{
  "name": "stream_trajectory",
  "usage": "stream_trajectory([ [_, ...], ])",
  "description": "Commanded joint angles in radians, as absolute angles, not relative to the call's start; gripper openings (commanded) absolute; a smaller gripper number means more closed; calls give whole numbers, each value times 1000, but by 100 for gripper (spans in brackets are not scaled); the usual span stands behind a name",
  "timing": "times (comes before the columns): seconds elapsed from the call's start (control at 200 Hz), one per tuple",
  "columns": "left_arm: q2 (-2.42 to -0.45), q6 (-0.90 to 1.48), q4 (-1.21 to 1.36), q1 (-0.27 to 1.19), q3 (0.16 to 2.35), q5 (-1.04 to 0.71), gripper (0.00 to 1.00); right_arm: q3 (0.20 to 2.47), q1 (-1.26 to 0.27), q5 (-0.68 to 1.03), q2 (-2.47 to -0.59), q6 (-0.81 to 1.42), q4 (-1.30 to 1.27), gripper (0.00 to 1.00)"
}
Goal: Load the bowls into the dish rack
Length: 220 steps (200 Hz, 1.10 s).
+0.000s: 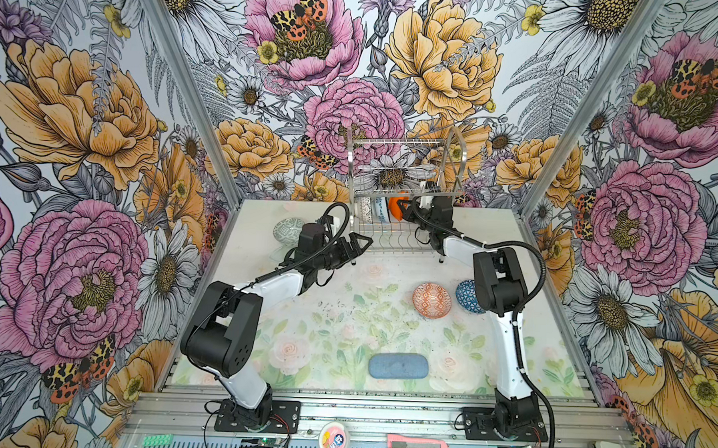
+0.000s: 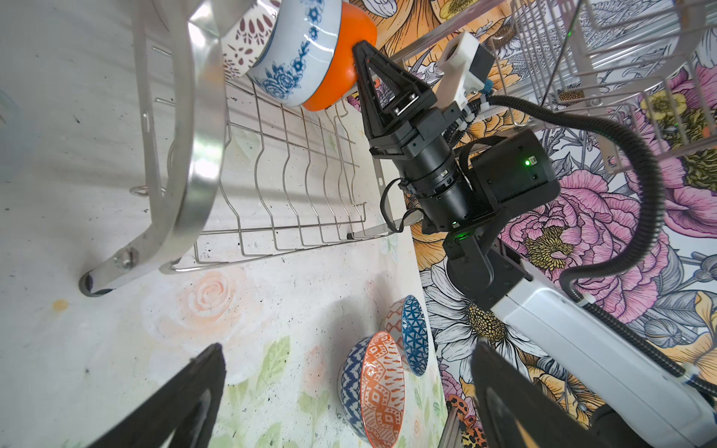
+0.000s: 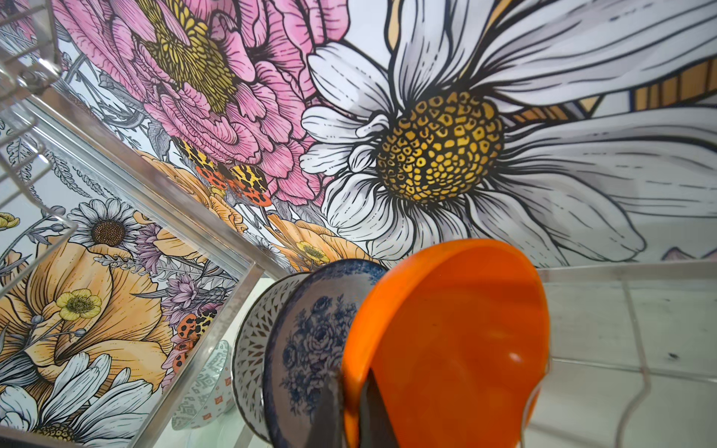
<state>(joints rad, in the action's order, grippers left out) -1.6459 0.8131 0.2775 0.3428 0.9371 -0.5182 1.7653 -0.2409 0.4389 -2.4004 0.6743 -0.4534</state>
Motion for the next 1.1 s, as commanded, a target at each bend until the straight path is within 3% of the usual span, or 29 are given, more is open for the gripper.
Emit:
stream_trajectory([
  [0.0, -1636, 808, 286, 349, 962, -534, 99, 1745, -233, 354, -2413, 618, -215, 4],
  [1.096, -1637, 804, 281, 348, 963, -532, 99, 1807, -231, 367, -2436, 606, -104, 16],
])
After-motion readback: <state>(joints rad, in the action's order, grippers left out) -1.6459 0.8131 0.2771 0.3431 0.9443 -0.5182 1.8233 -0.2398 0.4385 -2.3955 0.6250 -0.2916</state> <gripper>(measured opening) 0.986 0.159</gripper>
